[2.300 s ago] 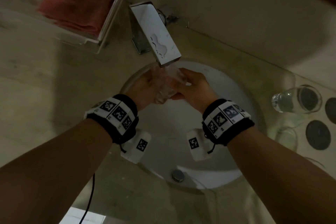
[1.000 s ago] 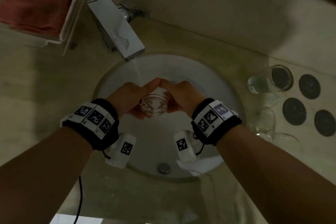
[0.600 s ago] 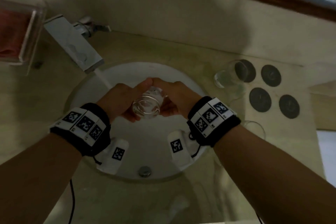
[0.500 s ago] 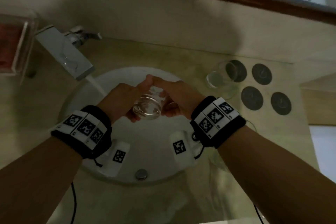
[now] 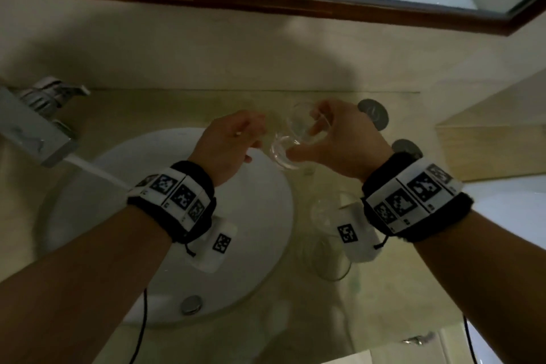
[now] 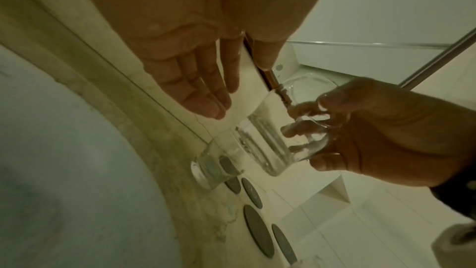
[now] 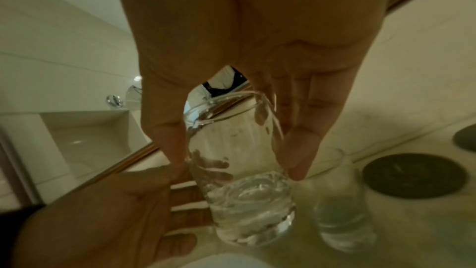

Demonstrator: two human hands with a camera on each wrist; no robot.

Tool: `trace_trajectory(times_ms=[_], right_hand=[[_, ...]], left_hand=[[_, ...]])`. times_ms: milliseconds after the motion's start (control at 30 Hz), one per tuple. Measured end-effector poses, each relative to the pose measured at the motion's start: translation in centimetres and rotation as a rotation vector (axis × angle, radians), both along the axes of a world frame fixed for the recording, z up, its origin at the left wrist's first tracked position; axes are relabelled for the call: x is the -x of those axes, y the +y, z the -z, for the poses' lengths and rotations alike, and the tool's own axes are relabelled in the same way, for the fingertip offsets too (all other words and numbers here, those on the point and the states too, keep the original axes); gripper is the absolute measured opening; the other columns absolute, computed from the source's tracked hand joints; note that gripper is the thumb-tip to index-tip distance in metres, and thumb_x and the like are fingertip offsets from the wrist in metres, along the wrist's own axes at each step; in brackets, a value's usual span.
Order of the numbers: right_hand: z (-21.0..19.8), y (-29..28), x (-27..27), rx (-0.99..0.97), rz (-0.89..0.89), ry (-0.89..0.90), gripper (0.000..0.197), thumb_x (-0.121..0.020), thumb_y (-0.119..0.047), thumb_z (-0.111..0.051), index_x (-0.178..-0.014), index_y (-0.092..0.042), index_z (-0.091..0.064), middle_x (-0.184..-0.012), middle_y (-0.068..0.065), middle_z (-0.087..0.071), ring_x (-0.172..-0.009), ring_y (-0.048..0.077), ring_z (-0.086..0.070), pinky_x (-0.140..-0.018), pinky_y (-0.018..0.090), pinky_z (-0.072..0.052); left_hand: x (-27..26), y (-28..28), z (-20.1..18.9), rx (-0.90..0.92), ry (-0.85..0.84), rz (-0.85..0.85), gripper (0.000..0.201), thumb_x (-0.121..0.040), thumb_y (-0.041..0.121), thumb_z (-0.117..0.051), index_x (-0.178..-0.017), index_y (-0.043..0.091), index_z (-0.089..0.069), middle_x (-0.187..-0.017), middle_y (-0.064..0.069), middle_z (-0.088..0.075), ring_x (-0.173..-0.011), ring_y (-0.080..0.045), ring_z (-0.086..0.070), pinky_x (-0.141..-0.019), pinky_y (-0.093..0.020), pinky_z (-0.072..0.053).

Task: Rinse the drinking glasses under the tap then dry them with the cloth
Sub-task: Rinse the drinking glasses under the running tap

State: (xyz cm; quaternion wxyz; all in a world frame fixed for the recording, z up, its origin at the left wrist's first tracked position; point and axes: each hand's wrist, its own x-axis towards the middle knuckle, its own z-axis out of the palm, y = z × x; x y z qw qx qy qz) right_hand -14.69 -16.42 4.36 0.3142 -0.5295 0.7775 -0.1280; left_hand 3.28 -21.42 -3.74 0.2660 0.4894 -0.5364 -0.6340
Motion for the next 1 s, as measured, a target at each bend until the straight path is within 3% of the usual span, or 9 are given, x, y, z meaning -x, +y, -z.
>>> trace_trajectory(times_ms=[67,200,300,433,600,733,867,1000], right_hand=[[0.8,0.2,1.2,0.019,-0.023,0.031,0.076,-0.056,-0.050,-0.088,-0.118,-0.023,-0.053,-0.104,-0.008,-0.065,-0.084,0.012,-0.068,-0.074,0.034,-0.060],[2.4,0.7,3.1,0.014,-0.074,0.066,0.079,-0.053,-0.045,-0.090,-0.119,-0.028,-0.050,-0.106,-0.009,-0.064,-0.084,0.013,-0.067,-0.074,0.037,-0.061],[3.4,1.2,4.3,-0.012,-0.095,0.119,0.082,-0.053,-0.046,-0.089,-0.121,-0.028,-0.048,-0.109,-0.009,-0.064,-0.088,0.014,-0.066,-0.076,0.037,-0.060],[4.7,1.8,5.7,-0.100,-0.110,0.142,0.086,-0.053,-0.046,-0.090,-0.125,-0.029,-0.046,-0.114,-0.006,-0.064,-0.094,0.017,-0.066,-0.081,0.038,-0.059],[6.2,1.7,6.8,-0.176,-0.115,0.191,0.092,-0.049,-0.050,-0.087,-0.127,-0.027,-0.043,-0.116,0.002,-0.062,-0.094,0.024,-0.066,-0.080,0.042,-0.060],[7.2,1.3,7.3,-0.219,-0.141,0.234,0.091,-0.051,-0.045,-0.090,-0.126,-0.025,-0.041,-0.116,0.005,-0.061,-0.098,0.027,-0.062,-0.083,0.043,-0.057],[7.5,1.0,7.6,-0.245,-0.157,0.230,0.088,-0.055,-0.040,-0.092,-0.124,-0.021,-0.040,-0.115,0.003,-0.062,-0.103,0.027,-0.060,-0.081,0.039,-0.053],[7.4,0.6,7.6,-0.251,-0.174,0.224,0.086,-0.056,-0.037,-0.092,-0.121,-0.019,-0.039,-0.114,0.002,-0.062,-0.099,0.025,-0.061,-0.078,0.037,-0.053]], left_hand=[[1.3,-0.4,0.9,0.044,-0.043,-0.026,0.015,-0.099,0.029,-0.059,-0.111,0.033,-0.066,-0.113,0.005,-0.068,-0.100,-0.013,-0.067,-0.076,-0.030,-0.057],[3.3,-0.9,2.4,0.136,-0.129,-0.012,0.041,-0.091,0.015,-0.070,-0.130,0.023,-0.061,-0.124,0.007,-0.063,-0.107,-0.010,-0.063,-0.092,-0.032,-0.055],[4.5,-0.8,3.4,0.221,-0.215,0.047,0.063,-0.083,0.009,-0.077,-0.139,0.022,-0.053,-0.136,0.007,-0.056,-0.122,-0.010,-0.055,-0.098,-0.029,-0.050],[6.5,-0.9,4.6,0.254,-0.277,0.096,0.079,-0.077,0.009,-0.080,-0.145,0.025,-0.043,-0.145,0.004,-0.049,-0.134,-0.011,-0.046,-0.110,-0.036,-0.044],[8.6,-1.6,5.4,0.314,-0.347,0.053,0.084,-0.069,0.014,-0.087,-0.140,0.022,-0.044,-0.141,0.000,-0.051,-0.129,-0.019,-0.050,-0.106,-0.042,-0.046],[9.9,-2.2,5.6,0.341,-0.430,0.045,0.094,-0.065,0.020,-0.091,-0.144,0.020,-0.039,-0.142,-0.001,-0.049,-0.129,-0.017,-0.048,-0.102,-0.026,-0.041],[10.6,-2.5,5.8,0.315,-0.440,0.070,0.096,-0.068,0.027,-0.090,-0.148,0.024,-0.037,-0.148,0.003,-0.046,-0.132,-0.017,-0.047,-0.105,-0.028,-0.042],[10.6,-2.8,5.8,0.266,-0.404,0.048,0.084,-0.069,0.027,-0.090,-0.139,0.025,-0.044,-0.140,0.006,-0.054,-0.122,-0.015,-0.053,-0.091,-0.022,-0.042]])
